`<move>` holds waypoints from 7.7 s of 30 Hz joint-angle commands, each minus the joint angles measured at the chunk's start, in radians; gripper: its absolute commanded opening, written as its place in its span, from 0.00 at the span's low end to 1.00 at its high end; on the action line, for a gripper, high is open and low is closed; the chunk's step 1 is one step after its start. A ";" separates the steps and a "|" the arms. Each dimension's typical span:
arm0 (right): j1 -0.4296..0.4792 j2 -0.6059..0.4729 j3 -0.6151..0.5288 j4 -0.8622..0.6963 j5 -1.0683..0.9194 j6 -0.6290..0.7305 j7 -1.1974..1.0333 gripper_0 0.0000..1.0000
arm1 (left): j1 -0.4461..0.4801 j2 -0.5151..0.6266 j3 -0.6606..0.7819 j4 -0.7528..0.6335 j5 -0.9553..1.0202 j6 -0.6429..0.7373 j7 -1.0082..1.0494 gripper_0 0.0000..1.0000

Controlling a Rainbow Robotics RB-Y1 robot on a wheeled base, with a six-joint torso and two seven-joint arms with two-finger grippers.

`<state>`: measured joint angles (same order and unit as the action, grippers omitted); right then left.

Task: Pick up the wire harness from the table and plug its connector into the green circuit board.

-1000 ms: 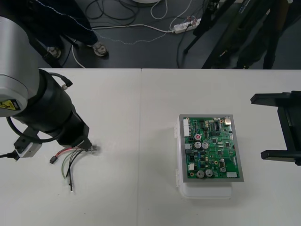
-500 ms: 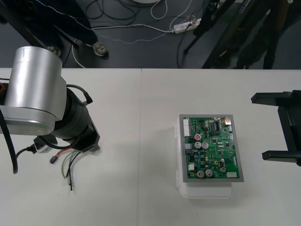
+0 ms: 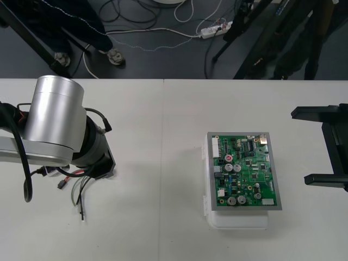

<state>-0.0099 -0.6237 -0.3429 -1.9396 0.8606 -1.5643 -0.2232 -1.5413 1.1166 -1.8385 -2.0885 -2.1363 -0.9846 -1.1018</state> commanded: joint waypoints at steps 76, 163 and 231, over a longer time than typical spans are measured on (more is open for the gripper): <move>-0.005 0.010 0.012 -0.019 -0.017 -0.007 -0.005 1.00 | 0.340 -0.245 -0.002 0.467 -0.177 0.199 -0.118 0.97; -0.005 0.010 0.012 -0.019 -0.017 -0.007 -0.005 1.00 | 1.086 -0.307 2.001 -0.166 0.475 -0.586 0.447 0.00; -0.252 -0.143 0.096 -0.039 -0.087 -0.007 -0.122 1.00 | 1.627 -0.805 1.877 -0.148 0.728 -0.586 1.745 0.00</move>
<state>-0.2292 -0.7325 -0.2573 -1.9840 0.7663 -1.5648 -0.3143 0.0819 0.3300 0.0873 -2.2268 -1.4310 -1.5477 0.5375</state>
